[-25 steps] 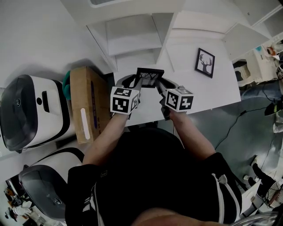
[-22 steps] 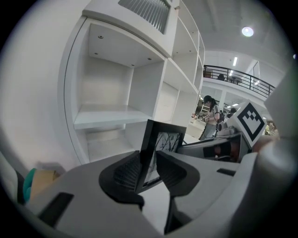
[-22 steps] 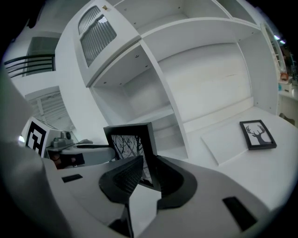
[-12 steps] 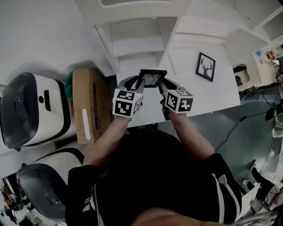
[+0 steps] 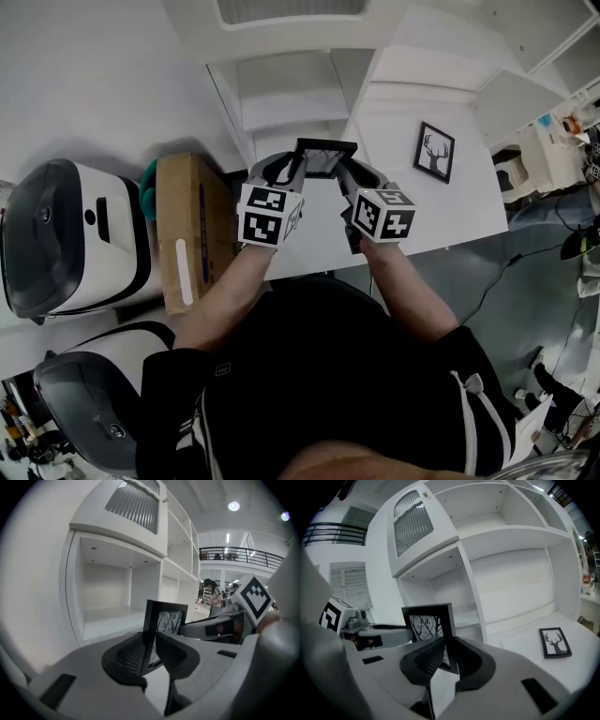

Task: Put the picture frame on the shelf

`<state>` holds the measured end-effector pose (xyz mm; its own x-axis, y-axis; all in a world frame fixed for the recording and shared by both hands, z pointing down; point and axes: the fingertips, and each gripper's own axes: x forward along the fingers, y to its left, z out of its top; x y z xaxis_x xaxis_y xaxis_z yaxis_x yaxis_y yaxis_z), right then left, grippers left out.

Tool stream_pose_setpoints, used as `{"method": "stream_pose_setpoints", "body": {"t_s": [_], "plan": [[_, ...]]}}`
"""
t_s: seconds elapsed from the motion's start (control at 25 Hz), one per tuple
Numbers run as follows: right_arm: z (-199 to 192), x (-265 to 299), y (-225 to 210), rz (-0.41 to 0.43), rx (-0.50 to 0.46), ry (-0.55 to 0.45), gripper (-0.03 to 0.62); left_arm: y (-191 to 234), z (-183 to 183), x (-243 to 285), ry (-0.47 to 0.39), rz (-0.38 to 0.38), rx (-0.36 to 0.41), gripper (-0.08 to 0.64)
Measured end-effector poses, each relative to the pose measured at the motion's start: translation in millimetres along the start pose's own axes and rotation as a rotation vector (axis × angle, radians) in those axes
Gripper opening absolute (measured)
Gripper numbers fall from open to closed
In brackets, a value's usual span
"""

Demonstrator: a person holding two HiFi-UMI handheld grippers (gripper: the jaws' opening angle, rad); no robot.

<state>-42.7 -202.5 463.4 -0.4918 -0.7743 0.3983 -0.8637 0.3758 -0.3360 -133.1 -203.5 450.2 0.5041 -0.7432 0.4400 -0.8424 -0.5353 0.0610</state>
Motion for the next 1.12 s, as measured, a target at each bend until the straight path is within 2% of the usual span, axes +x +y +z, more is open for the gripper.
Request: {"method": "stream_pose_setpoints", "body": {"t_s": [0.24, 0.6, 1.12], "plan": [[37, -4, 0, -0.005, -0.019, -0.064, 0.08, 1, 37, 0, -0.054, 0.006, 0.067, 0.086], [80, 2, 1, -0.007, -0.038, -0.146, 0.08, 14, 84, 8, -0.119, 0.017, 0.097, 0.086], [97, 23, -17, -0.034, -0.037, -0.153, 0.08, 32, 98, 46, -0.106, 0.014, 0.081, 0.086]]}}
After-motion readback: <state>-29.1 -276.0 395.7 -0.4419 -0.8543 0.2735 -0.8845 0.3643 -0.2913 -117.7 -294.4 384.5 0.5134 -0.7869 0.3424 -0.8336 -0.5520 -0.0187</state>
